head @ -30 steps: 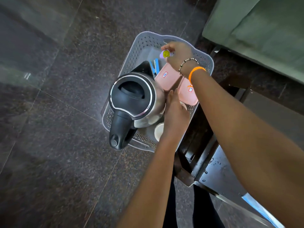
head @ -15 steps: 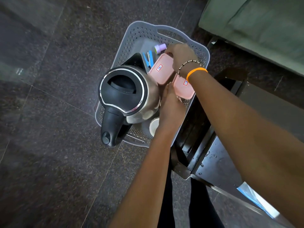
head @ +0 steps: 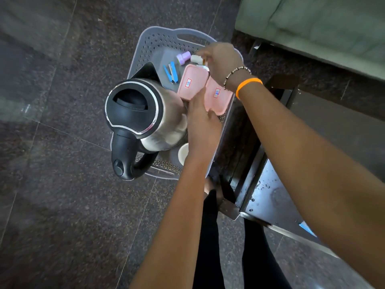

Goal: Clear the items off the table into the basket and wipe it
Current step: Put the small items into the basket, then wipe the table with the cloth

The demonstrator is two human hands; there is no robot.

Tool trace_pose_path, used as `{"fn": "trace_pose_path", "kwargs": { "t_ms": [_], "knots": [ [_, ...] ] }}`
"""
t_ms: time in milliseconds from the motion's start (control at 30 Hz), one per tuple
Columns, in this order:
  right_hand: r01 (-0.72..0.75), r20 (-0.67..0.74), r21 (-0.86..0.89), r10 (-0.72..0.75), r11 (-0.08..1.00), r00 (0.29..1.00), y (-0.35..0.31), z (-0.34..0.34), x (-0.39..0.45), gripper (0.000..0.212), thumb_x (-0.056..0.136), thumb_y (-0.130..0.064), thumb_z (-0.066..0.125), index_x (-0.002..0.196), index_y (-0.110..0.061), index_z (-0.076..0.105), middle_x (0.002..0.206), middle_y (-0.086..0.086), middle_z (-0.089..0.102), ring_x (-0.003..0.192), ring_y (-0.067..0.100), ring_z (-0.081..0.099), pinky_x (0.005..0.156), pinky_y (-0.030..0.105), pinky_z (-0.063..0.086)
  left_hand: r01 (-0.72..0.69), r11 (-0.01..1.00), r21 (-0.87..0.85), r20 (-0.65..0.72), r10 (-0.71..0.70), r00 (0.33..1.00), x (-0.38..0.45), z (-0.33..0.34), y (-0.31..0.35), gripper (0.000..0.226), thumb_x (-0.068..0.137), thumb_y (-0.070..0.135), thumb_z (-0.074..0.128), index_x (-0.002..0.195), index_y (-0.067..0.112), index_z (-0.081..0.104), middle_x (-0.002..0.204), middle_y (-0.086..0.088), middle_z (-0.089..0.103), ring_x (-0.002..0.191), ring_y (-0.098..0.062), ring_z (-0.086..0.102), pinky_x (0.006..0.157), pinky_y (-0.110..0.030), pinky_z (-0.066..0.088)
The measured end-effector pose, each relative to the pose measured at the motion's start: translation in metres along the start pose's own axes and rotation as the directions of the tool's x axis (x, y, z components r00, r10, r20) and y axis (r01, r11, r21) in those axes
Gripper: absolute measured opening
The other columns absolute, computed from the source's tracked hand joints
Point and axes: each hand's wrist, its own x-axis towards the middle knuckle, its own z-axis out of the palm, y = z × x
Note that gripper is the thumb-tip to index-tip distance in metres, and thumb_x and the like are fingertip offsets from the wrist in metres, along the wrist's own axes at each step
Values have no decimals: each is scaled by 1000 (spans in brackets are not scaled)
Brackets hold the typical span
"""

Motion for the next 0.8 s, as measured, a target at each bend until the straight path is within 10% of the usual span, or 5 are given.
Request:
{"fn": "trace_pose_path", "kwargs": {
  "t_ms": [233,500,800],
  "knots": [
    [-95,-238,432,215,897,947,35,-15,-118,30,79,5,49,99,-4,69,104,16,68,93,28,63,87,24,42,-53,998,-41,-80,50,996,-25,18,9,28,83,-9,45,102,1,63,104,-19,64,99,-30,60,94,-41,46],
    [-491,-15,570,606,659,795,126,31,-317,25,82,7,50,96,0,68,100,20,70,90,34,66,88,38,52,38,998,46,204,-47,978,-115,98,-5,25,91,1,44,101,10,65,98,-6,64,77,-8,60,87,-32,50],
    [-756,199,236,731,610,652,231,85,-459,47,82,-1,57,128,-11,50,131,17,48,119,36,45,104,36,32,-26,899,437,696,-320,642,-216,200,-23,27,95,13,44,116,12,61,121,-10,63,101,-21,62,98,-32,43]
  ]
}}
